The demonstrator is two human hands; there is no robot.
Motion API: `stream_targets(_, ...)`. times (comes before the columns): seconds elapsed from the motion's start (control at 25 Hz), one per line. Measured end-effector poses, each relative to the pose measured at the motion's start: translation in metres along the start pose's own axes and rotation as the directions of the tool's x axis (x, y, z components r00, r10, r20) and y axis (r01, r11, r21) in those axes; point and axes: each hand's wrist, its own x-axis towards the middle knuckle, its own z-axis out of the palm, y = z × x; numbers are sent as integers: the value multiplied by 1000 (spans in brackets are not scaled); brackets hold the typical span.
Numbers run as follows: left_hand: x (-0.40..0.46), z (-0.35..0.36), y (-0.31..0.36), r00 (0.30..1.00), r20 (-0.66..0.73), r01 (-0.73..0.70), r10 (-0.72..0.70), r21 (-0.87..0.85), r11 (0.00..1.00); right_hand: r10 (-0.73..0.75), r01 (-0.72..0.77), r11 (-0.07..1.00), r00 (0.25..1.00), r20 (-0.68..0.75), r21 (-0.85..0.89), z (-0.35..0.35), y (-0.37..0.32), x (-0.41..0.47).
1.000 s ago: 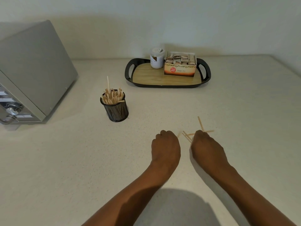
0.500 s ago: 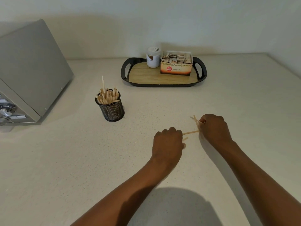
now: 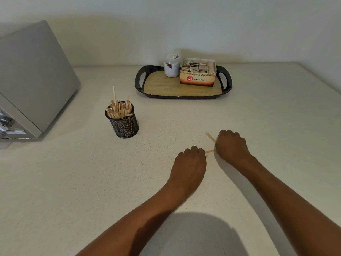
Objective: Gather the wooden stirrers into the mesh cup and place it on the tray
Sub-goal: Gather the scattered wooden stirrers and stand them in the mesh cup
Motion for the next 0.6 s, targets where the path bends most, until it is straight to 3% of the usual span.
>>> stream_targets(0.08,-1,1,-3,997,-29,62,-65,-71,996,-45,45,999,999,-16,-4,-6,10,4)
stream_targets(0.2,-3,-4,-3,991,-34,126,-129,-88,988,-109,119,978,992,-65,174,-13,29,7)
stream_targets(0.28,0,-6,-3,992,5,127,-127,-50,991,-149,167,941,985,-84,293,-13,35,4)
stream_targets(0.36,7,-6,-4,990,69,127,-123,-57,990,-204,221,929,975,-89,295,-7,35,-1)
stream_targets(0.48,14,-3,-8,992,110,60,-54,-55,997,-212,232,930,972,-99,284,5,29,-10)
stream_targets(0.6,15,2,-13,996,61,-61,66,-79,995,-246,280,937,954,-172,211,12,25,-17)
